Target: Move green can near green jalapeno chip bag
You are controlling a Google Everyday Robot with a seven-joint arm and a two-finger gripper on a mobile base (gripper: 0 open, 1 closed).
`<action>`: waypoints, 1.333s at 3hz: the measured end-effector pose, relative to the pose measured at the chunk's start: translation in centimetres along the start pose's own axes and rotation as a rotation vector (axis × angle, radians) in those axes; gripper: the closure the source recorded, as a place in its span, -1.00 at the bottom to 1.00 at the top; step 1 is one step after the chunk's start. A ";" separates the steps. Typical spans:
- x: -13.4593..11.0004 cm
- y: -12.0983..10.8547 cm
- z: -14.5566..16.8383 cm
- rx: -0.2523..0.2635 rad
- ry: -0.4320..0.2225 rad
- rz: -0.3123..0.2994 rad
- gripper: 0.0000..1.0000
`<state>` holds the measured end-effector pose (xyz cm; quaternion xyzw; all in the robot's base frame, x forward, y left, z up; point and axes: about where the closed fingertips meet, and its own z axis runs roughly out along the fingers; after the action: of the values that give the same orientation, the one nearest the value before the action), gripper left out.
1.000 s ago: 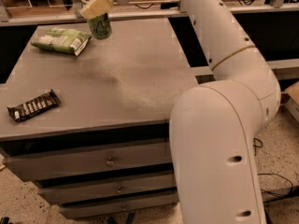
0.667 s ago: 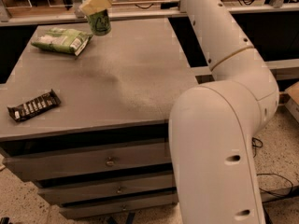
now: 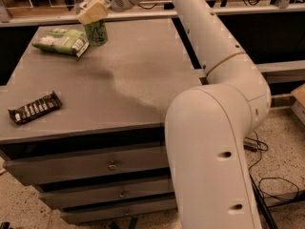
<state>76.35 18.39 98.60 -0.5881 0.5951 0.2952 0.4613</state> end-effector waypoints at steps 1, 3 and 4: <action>2.2 -1.7 2.3 0.037 -0.006 0.127 0.95; 5.1 -3.4 3.6 0.131 -0.022 0.177 -0.30; 5.1 -3.2 4.0 0.121 -0.020 0.178 -0.91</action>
Offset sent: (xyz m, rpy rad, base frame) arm 0.0440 -0.0002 -0.0494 0.0837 0.1302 -0.2171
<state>80.86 19.41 93.05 -0.5011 0.6572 0.3043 0.4738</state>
